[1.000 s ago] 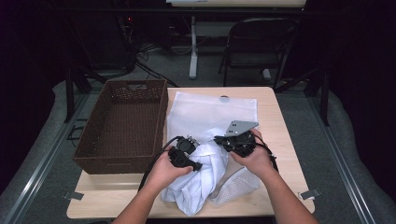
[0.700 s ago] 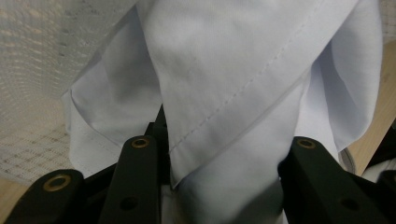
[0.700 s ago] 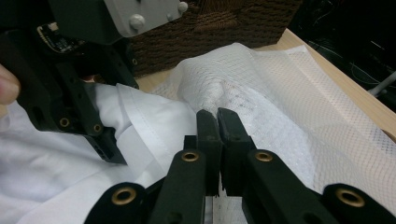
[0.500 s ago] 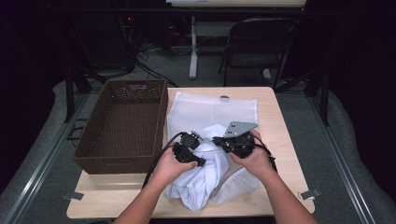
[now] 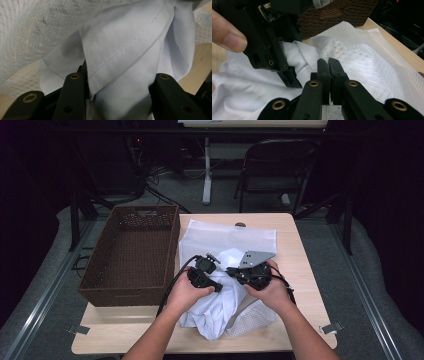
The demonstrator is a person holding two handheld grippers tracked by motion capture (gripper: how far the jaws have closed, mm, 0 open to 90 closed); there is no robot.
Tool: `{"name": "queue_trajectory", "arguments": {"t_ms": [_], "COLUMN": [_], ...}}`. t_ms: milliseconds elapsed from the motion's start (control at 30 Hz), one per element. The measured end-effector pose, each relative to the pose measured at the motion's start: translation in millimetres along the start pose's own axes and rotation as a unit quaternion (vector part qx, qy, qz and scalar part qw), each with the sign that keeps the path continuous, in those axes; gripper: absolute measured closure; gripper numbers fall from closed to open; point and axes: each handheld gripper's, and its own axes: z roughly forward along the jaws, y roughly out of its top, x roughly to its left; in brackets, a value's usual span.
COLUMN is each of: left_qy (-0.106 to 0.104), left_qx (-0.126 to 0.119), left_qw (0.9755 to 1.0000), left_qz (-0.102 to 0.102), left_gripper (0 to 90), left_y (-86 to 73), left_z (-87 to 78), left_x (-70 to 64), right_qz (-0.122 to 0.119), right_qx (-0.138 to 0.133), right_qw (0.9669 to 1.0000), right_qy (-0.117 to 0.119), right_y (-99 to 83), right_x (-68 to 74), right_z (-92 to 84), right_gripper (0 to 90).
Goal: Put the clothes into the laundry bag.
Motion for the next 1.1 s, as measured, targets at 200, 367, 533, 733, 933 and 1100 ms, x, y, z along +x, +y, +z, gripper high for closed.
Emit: {"name": "queue_trajectory", "arguments": {"t_ms": [200, 367, 533, 733, 933, 1100], "left_qy": [-0.001, 0.003, 0.001, 0.003, 0.014, 0.022], "left_qx": [-0.012, -0.031, -0.055, -0.069, -0.052, -0.048], "left_qw": [0.9999, 0.9994, 0.998, 0.9967, 0.9981, 0.998], "left_qz": [-0.008, -0.012, -0.032, -0.043, -0.03, -0.035], "left_gripper": [61.0, 60.6, 60.2, 58.4, 55.7, 52.7], "left_y": [2.1, -1.3, -6.7, -12.2, -14.7, -17.3], "left_z": [7.8, 18.6, 28.5, 36.6, 45.9, 52.3], "left_x": [-0.5, 2.4, 5.5, 9.1, 9.9, 8.6], "right_qz": [0.0, 0.001, -0.001, -0.001, 0.001, -0.001], "right_qx": [0.003, 0.008, 0.01, 0.013, 0.019, 0.024], "right_qw": [1.0, 1.0, 0.9999, 0.9999, 0.9998, 0.9997], "right_qy": [0.0, 0.001, 0.001, 0.001, 0.001, -0.002], "right_y": [-0.5, -1.6, -1.9, -2.3, -4.1, -4.7], "right_x": [-0.9, -0.5, -0.6, -0.8, -2.4, -2.4], "right_z": [0.4, 2.1, 2.7, 3.0, 4.3, 5.0], "right_gripper": [88.5, 88.5, 88.5, 88.6, 88.6, 88.6]}}
